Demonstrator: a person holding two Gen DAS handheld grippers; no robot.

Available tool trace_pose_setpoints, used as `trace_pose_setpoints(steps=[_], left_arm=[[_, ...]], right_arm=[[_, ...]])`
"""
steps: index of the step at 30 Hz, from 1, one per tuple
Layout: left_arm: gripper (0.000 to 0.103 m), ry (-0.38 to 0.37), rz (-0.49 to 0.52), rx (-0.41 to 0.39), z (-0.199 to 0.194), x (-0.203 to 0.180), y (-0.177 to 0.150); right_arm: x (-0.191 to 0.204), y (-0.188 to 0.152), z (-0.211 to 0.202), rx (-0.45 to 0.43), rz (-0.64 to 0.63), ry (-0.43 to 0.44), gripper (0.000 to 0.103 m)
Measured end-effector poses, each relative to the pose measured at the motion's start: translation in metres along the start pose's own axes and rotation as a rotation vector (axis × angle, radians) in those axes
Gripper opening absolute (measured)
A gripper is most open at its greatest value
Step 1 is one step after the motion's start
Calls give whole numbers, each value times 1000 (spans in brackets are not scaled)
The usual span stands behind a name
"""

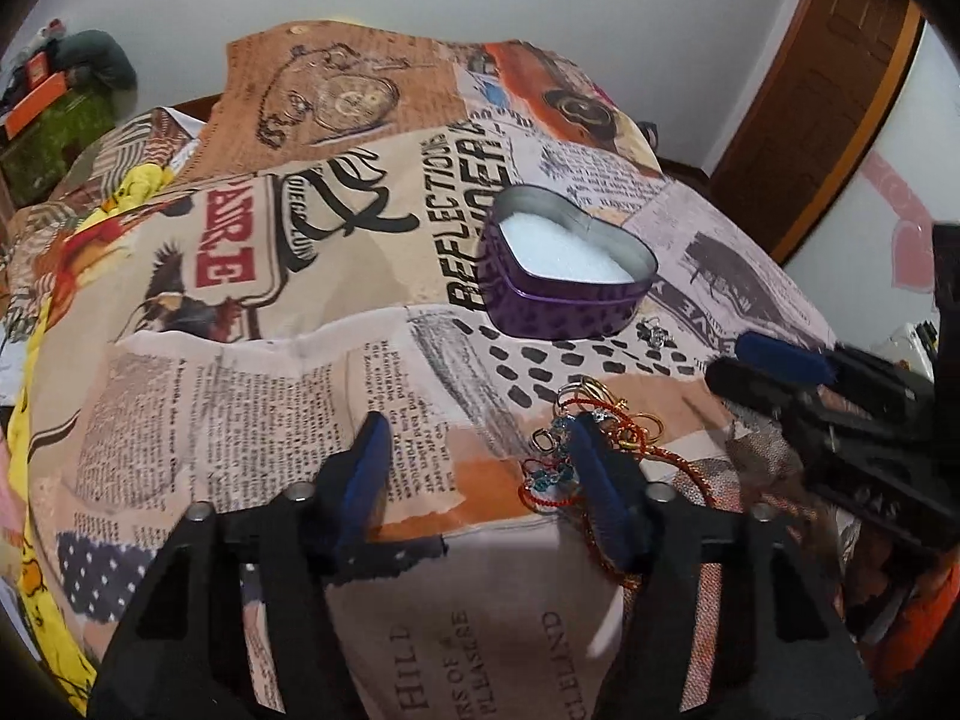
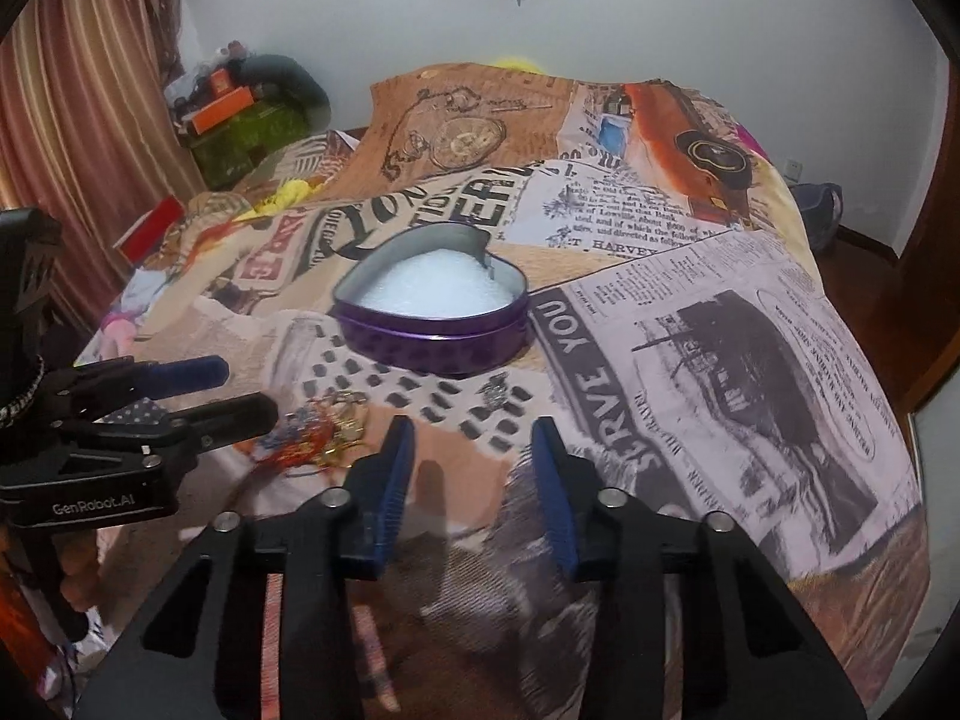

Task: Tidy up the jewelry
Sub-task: 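Lower both tools toward the jewelry pile beside the purple heart tin, then grasp the blue beaded earring with the left tool while the right tool grasps a silver earring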

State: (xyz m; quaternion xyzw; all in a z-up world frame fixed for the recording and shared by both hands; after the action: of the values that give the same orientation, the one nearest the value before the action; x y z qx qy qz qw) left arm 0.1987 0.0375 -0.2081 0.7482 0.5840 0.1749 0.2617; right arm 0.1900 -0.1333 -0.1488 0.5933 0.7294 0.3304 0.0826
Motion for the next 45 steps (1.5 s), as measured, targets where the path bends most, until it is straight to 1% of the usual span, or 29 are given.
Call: trace_pose_setpoints(steps=[2, 4, 6, 8, 12, 14, 16, 19, 22, 26, 29, 30, 37, 45], left_arm=[[54, -4, 11, 1, 3, -1, 1], [47, -12, 26, 2, 4, -4, 2], [45, -13, 40, 2, 6, -6, 3], [40, -22, 53, 2, 7, -8, 4], [38, -25, 77, 6, 8, -11, 4], [35, -34, 80, 7, 8, -11, 4], [30, -39, 85, 7, 8, -12, 2], [29, -42, 102, 9, 8, -15, 1], [26, -55, 112, 12, 8, -21, 0], [25, -49, 128, 11, 9, -25, 0], [13, -44, 109, 19, 13, -20, 0], [7, -32, 104, 23, 14, -19, 0], [6, -28, 108, 15, 14, -18, 1], [6, 1, 90, -23, -5, -14, 1]], right_arm=[[-3, 4, 5, 6, -3, 0, 32], [-4, 7, 9, 15, -8, 7, 30], [-4, 10, 15, 26, -19, 10, 26], [-3, 11, 21, 39, -31, 14, 21], [-3, 12, 32, 69, -48, 12, 20], [-4, 12, 38, 85, -56, 4, 15], [-4, 11, 42, 96, -64, 0, 12], [-4, 9, 42, 94, -75, 4, 10], [-3, 10, 42, 92, -74, 4, 10], [-4, 10, 41, 82, -70, 3, 9], [-4, 10, 36, 66, -70, 3, 9], [-4, 10, 34, 63, -67, 5, 9], [-6, 8, 20, 41, -39, 22, 9], [-3, 9, 5, 11, -26, 38, 9]])
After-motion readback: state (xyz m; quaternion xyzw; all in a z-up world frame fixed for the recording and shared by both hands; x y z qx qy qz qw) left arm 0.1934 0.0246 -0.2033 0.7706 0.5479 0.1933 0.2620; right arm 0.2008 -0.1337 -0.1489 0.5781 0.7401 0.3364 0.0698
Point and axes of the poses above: each gripper's, at about its wrist camera, not at the fingertips, and z roughly the way its jaws point, x to its left, y to its top, the point moved 2 cm from there along z, roughly the way its jaws point, and after that the axes turned 15 degrees about z, right-handed, at the moved point
